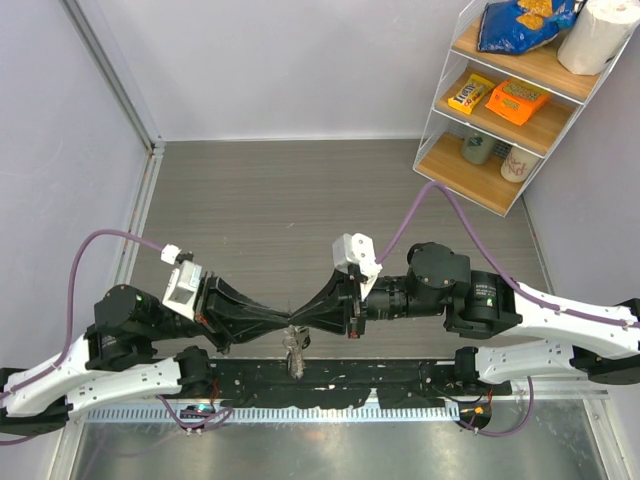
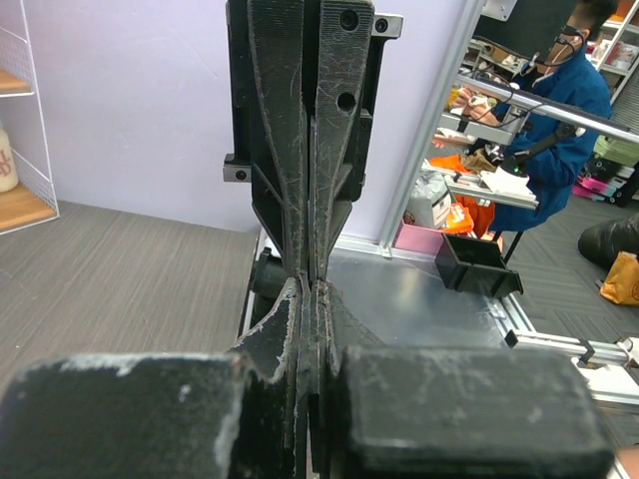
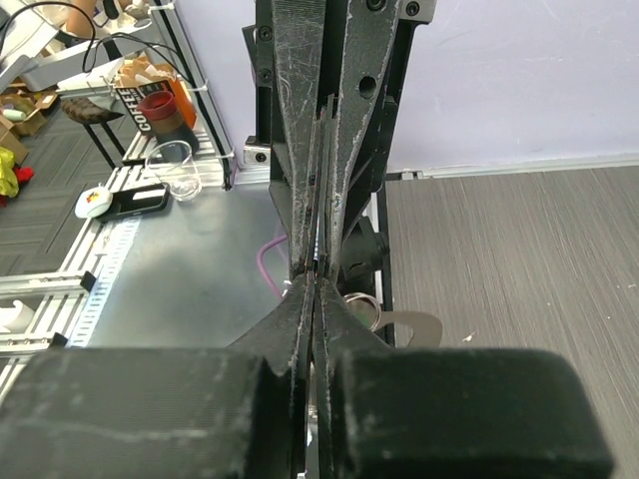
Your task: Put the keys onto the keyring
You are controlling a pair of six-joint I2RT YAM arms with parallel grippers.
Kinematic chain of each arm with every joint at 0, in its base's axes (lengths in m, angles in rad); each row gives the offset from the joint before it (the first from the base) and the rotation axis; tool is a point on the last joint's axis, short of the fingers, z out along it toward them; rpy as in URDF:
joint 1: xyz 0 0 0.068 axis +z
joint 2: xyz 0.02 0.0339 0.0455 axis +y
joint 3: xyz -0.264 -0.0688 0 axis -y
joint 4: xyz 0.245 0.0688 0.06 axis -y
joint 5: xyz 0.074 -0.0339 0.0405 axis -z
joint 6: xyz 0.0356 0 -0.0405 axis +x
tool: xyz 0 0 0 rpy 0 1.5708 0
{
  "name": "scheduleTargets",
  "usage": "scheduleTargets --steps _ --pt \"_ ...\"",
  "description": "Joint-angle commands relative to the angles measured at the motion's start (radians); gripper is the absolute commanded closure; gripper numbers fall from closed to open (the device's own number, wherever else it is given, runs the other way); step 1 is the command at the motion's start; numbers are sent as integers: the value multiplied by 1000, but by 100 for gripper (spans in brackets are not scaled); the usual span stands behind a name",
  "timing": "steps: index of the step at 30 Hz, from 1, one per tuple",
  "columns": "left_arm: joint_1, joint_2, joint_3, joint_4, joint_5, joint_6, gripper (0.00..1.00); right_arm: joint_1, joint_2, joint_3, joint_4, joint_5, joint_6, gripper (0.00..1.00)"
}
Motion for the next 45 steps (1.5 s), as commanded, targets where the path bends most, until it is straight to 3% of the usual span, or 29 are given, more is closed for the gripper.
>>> scheduleTargets --steps 1,8,14,21,22,23,24,31,45 --pt "1 -13 12 101 -30 19 100 2 -20 0 21 31 -3 95" --pt "0 -35 8 35 -151 26 99 2 -52 -12 0 152 -26 95" --pt "1 -92 -23 -2 -358 23 61 2 -61 -9 -57 325 -29 95" --pt "0 -6 5 -34 -328 -7 52 2 -20 42 -116 507 26 95" --pt "1 17 17 -47 -317 -17 49 2 -14 49 -119 546 31 95" --pt "1 40 29 -57 -308 -27 39 2 -10 54 -123 574 42 95" --pt "1 58 41 -70 -306 -35 37 2 -4 62 -128 623 45 95" --pt "1 147 86 -109 -302 -60 36 3 43 115 -177 816 94 95" --pt "1 195 120 -117 -357 -30 37 2 63 140 -182 804 129 95"
